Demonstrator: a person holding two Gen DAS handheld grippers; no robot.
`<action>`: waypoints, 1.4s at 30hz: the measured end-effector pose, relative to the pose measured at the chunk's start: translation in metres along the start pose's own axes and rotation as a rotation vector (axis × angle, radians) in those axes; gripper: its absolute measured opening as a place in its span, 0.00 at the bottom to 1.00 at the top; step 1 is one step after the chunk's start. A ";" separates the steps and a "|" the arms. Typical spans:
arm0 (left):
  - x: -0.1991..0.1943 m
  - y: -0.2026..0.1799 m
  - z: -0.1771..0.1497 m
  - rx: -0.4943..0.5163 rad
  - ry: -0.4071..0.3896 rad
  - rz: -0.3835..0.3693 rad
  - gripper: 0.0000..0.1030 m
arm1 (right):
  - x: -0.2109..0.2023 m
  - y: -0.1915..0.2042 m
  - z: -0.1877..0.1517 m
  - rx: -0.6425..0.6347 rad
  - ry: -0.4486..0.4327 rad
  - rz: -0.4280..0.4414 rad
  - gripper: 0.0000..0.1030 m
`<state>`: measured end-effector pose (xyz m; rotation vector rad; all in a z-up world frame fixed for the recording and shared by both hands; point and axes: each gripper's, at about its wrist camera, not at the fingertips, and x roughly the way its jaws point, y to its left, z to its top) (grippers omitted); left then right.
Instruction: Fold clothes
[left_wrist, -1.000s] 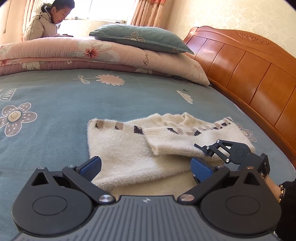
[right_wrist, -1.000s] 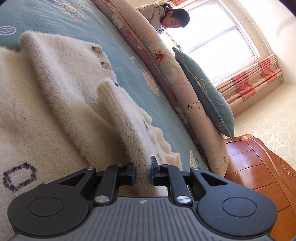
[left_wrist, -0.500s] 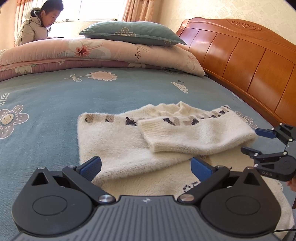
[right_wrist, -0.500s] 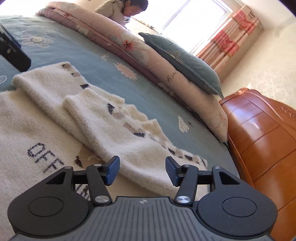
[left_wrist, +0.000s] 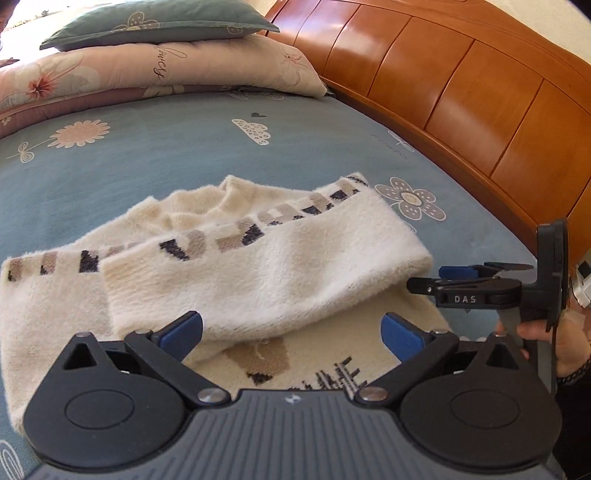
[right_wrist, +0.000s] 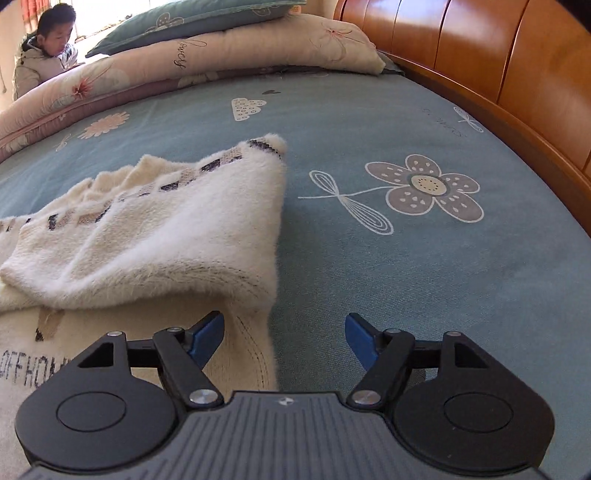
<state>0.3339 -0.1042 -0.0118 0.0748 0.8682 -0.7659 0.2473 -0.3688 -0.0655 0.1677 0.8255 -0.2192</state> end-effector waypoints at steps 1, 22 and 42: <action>0.009 -0.003 0.007 -0.008 0.010 0.004 0.99 | 0.005 0.000 -0.001 -0.007 -0.028 0.011 0.74; 0.108 -0.020 0.041 0.079 0.167 0.205 0.99 | -0.010 -0.062 0.004 0.032 -0.208 0.187 0.69; 0.186 -0.091 0.130 -0.030 0.212 -0.242 0.99 | 0.025 -0.014 0.001 -0.145 -0.145 0.211 0.33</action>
